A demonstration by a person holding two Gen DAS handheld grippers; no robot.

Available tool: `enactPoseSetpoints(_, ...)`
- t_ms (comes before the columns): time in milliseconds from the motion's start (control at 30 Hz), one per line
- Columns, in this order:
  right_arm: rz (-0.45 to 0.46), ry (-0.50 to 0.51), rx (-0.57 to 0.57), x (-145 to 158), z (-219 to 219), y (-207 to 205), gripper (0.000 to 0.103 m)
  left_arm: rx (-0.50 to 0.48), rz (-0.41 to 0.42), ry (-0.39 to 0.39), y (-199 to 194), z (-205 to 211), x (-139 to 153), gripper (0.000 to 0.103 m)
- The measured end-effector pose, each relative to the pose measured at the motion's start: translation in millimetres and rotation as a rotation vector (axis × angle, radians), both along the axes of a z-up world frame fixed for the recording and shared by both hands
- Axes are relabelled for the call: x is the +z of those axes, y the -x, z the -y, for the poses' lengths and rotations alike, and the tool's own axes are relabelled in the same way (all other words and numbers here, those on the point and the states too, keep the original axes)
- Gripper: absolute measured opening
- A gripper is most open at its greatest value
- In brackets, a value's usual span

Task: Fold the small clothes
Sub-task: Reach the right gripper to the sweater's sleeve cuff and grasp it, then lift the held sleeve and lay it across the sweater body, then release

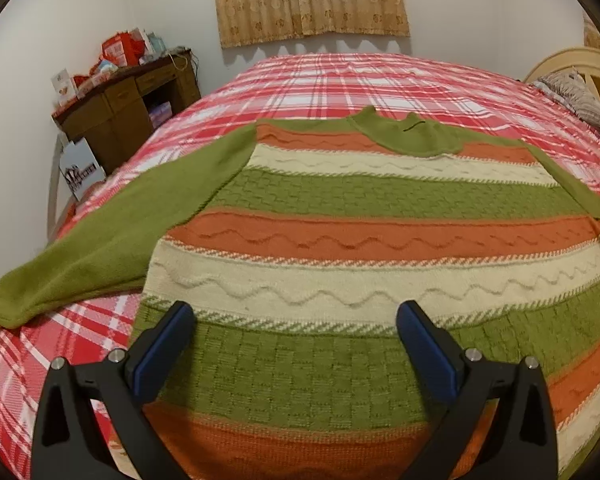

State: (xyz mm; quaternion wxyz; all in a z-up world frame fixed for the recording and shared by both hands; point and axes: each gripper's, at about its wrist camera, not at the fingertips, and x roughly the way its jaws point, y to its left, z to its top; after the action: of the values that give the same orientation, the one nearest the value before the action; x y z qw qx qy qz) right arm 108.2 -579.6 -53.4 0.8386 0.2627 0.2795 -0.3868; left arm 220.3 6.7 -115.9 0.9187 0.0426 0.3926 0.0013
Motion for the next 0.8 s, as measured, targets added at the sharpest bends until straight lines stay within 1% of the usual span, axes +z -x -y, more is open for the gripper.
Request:
enactPoseSetpoints(33, -0.027, -0.02, -0.027, -4.7, 11.5, -4.1, 0.06, 0.001, -0.01, 0.027, -1.1, -3.3, -0.7, 0.103)
enactPoseSetpoints(100, -0.07, -0.041, -0.032, -13.0, 23.1, -13.7, 0.06, 0.002, -0.018, 0.059, -3.5, -6.7, -2.0, 0.103)
enactPoseSetpoints(133, -0.099, -0.059, -0.025, -20.0, 26.3, -21.6, 0.06, 0.002, -0.017, 0.06, -3.7, -5.9, -2.0, 0.103)
enactPoseSetpoints(200, -0.109, -0.091, -0.02, -28.5, 32.9, -28.6, 0.06, 0.003, -0.012, 0.044, -3.3, -2.7, -2.4, 0.103)
enactPoseSetpoints(267, -0.12, -0.051, -0.025, -31.2, 29.6, -33.5, 0.058, 0.004, -0.009, 0.037, -3.3, -1.7, -2.6, 0.103)
enactPoseSetpoints(300, -0.143, -0.027, -0.014, -33.3, 29.9, -36.7, 0.055, 0.005, -0.009, 0.038, -3.6, -1.9, -2.7, 0.103)
enactPoseSetpoints(333, -0.197, 0.016, 0.005, -35.7, 24.7, -42.9, 0.044, 0.005, -0.008, 0.039, -4.0, -1.7, -2.8, 0.103)
enactPoseSetpoints(367, -0.207, 0.035, 0.031, -36.5, 24.5, -43.9, 0.028, 0.005, -0.008, 0.04, -4.4, -1.6, -2.9, 0.103)
enactPoseSetpoints(433, -0.197, 0.024, 0.086, -34.7, 25.0, -46.1, 0.011, 0.004, -0.006, 0.042, -4.8, -1.4, -3.0, 0.103)
enactPoseSetpoints(533, -0.182, 0.004, 0.112, -29.0, 25.2, -43.0, 0.009, 0.004, -0.002, 0.046, -3.9, -3.0, -3.2, 0.103)
enactPoseSetpoints(567, -0.16, -0.007, 0.111, -25.7, 25.8, -40.4, 0.009, 0.004, -0.002, 0.048, -4.0, -3.0, -3.2, 0.103)
enactPoseSetpoints(667, -0.057, -0.004, 0.106, -1.7, 21.8, -28.8, 0.009, 0.003, 0.0, 0.05, -4.3, -3.5, -3.6, 0.103)
enactPoseSetpoints(800, 0.075, -0.017, 0.164, 40.8, -0.8, -28.0, 0.009, 0.003, 0.001, 0.051, -4.3, -4.0, -3.3, 0.103)
